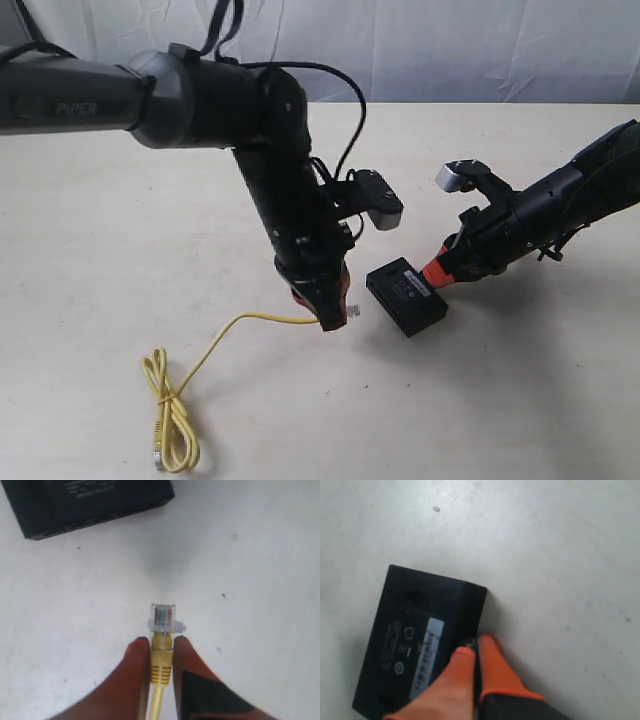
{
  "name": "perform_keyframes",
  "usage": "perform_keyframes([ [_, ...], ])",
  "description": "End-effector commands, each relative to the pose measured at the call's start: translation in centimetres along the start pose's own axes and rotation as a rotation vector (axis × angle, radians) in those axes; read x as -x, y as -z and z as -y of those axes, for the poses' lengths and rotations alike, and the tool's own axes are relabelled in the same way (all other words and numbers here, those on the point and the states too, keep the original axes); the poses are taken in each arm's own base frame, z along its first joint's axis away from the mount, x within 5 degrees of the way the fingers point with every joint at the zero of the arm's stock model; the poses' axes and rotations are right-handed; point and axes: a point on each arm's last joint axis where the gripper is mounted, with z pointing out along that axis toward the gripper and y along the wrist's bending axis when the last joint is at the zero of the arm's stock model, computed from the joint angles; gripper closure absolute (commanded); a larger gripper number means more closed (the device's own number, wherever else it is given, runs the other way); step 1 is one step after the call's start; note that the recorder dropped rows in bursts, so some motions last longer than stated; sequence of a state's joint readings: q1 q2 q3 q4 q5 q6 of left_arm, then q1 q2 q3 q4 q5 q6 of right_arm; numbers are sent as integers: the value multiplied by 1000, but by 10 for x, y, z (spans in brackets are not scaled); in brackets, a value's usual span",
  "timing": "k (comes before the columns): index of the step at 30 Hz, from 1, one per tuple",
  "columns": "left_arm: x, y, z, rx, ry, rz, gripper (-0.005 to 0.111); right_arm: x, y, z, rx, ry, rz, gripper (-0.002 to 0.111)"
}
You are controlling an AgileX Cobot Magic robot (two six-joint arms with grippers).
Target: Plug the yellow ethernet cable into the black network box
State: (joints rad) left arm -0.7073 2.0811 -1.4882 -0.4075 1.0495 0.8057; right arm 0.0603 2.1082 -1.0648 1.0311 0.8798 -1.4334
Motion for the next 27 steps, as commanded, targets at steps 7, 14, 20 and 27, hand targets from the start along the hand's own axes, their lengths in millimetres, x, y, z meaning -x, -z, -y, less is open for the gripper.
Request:
perform_keyframes([
  [7, 17, -17, 20, 166, 153, -24, 107, 0, -1, 1, -2, -5, 6, 109],
  [14, 23, -24, 16, 180, 219, 36, 107, 1, -1, 1, -1, -10, 11, 109],
  [20, 24, -36, 14, 156, 270, 49, 107, 1, -1, 1, -1, -10, 11, 109],
  [27, 24, -45, 11, 139, 293, 54, 107, 1, -1, 1, -1, -10, 11, 109],
])
